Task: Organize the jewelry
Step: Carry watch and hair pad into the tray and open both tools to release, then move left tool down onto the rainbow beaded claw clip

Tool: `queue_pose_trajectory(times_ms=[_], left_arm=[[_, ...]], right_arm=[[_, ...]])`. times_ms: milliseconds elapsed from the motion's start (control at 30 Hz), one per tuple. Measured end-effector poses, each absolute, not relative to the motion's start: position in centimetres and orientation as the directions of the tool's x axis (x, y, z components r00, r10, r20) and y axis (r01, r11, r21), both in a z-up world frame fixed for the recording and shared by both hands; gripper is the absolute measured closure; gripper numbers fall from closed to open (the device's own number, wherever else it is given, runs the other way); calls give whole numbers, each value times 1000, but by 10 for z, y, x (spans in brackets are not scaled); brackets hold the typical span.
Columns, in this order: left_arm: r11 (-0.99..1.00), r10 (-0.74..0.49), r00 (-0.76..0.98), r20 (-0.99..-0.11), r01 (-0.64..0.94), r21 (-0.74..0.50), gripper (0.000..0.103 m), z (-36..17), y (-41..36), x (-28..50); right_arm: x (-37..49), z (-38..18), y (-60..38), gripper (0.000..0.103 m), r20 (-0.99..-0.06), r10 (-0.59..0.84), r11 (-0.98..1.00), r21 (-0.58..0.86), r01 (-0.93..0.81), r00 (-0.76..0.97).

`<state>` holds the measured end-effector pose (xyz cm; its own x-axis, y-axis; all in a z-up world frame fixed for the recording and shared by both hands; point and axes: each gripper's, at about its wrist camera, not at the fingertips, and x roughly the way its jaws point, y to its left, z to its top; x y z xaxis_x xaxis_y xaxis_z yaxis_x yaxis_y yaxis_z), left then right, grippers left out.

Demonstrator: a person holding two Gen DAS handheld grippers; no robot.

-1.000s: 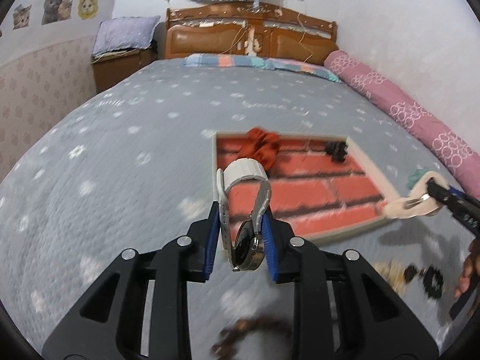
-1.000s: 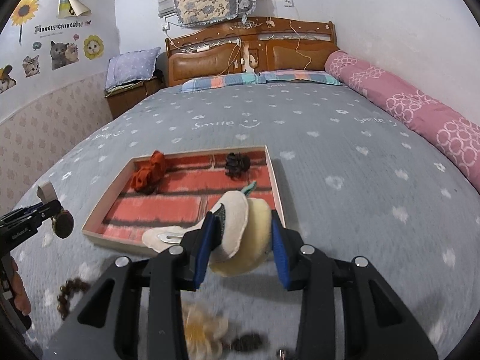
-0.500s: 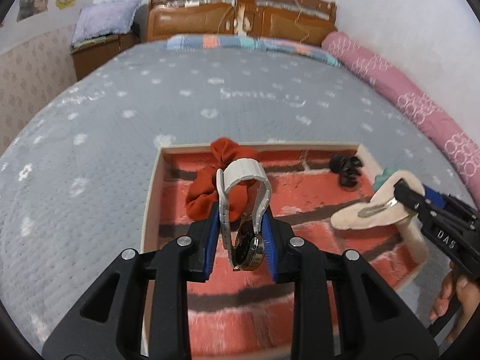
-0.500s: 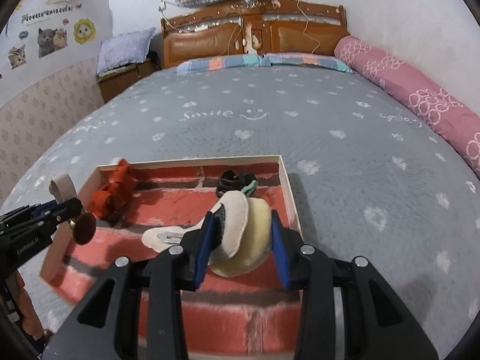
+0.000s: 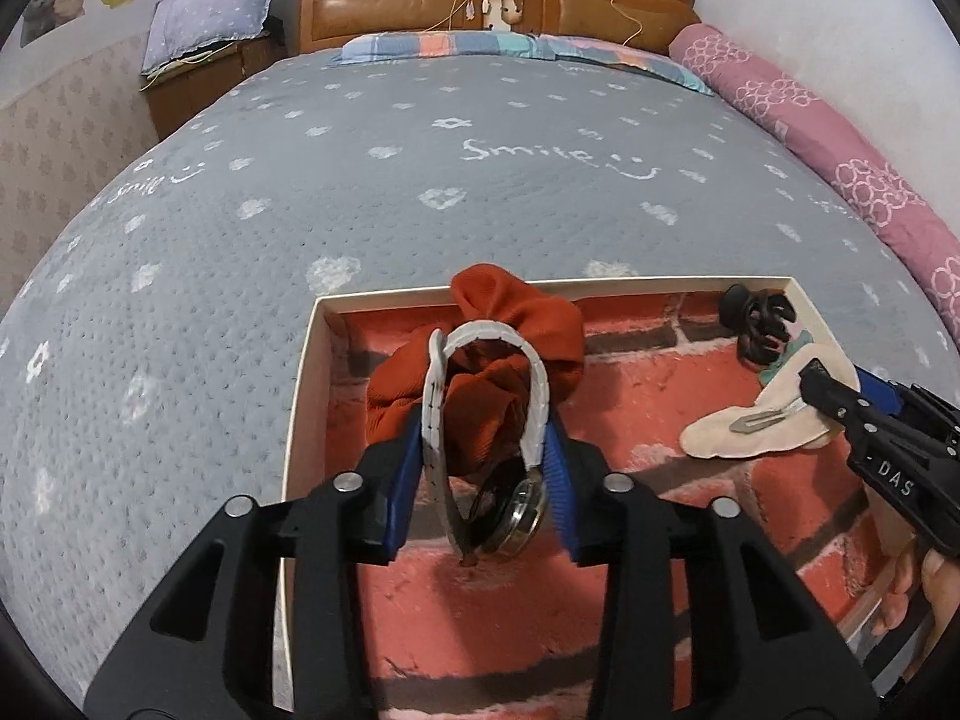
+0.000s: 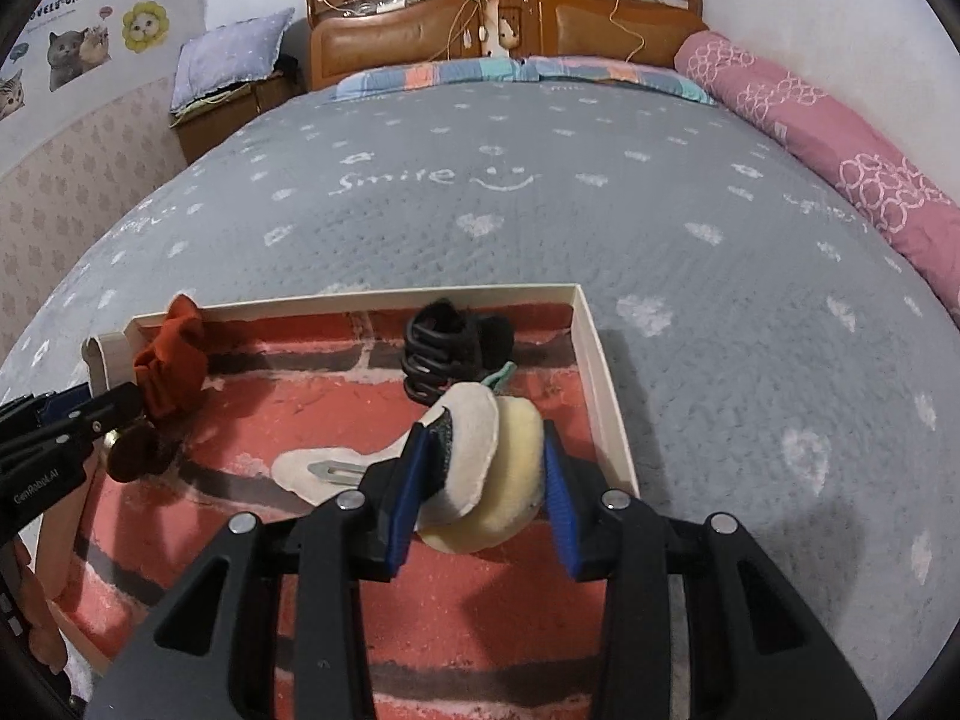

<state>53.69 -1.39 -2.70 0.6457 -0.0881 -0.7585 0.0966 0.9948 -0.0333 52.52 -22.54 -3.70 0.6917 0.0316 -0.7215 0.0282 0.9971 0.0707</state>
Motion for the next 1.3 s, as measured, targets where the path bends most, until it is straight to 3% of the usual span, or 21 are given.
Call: queue_pose_trajectory(times_ms=[267,400,500,567,633,767,1000,1300], left_arm=[[997,-48,644,-763,78,4,53,-29,-9,534],[998,-34,670,-741,64,12,30,-13,-5,524],[998,-36,701,-712,64,12,21,10,-5,509],[998,-38,713,-700,63,10,14,21,-6,499],[998,-32,734,-678,56,13,5,36,-7,483],[998,-32,749,-662,62,22,5,60,-14,450],[997,-22,777,-630,63,42,5,86,-22,385],[998,-46,768,-639,62,3,5,81,-18,295]], right_arm=[[532,-44,-231,58,-763,45,994,99,47,645],[527,-41,-228,47,-772,46,996,81,26,634],[513,-27,-231,42,-747,66,996,92,5,662],[501,-16,-235,29,-726,85,993,115,-3,683],[485,0,-240,27,-699,89,993,117,-9,710],[454,28,-250,18,-666,70,996,91,-13,743],[383,66,-279,17,-628,34,998,56,2,777],[292,60,-297,17,-624,-31,998,26,60,781]])
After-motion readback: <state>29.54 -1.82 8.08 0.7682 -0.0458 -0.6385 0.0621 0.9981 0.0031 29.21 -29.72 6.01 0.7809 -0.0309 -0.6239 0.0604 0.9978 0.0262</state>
